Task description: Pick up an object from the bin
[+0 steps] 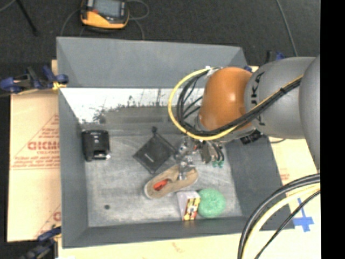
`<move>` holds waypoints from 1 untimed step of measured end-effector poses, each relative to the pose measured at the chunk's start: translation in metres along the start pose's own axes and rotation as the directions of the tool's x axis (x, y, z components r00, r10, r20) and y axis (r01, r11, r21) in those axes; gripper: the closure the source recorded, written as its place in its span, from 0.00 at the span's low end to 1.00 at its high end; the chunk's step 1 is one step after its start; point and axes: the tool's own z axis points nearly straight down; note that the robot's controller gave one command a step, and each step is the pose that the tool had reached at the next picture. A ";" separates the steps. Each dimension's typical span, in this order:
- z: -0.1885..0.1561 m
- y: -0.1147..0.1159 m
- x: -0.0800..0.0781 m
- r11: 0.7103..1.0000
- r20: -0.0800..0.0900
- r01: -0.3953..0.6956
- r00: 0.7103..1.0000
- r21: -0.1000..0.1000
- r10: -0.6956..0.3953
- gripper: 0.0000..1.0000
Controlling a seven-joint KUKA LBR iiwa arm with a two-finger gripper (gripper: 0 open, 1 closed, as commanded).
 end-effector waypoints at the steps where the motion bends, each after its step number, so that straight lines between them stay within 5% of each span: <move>1: -0.015 -0.001 -0.002 1.000 0.000 0.009 1.000 0.000 -0.009 1.00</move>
Offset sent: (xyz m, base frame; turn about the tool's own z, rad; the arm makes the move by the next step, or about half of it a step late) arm 0.0715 0.0569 0.0064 -0.0800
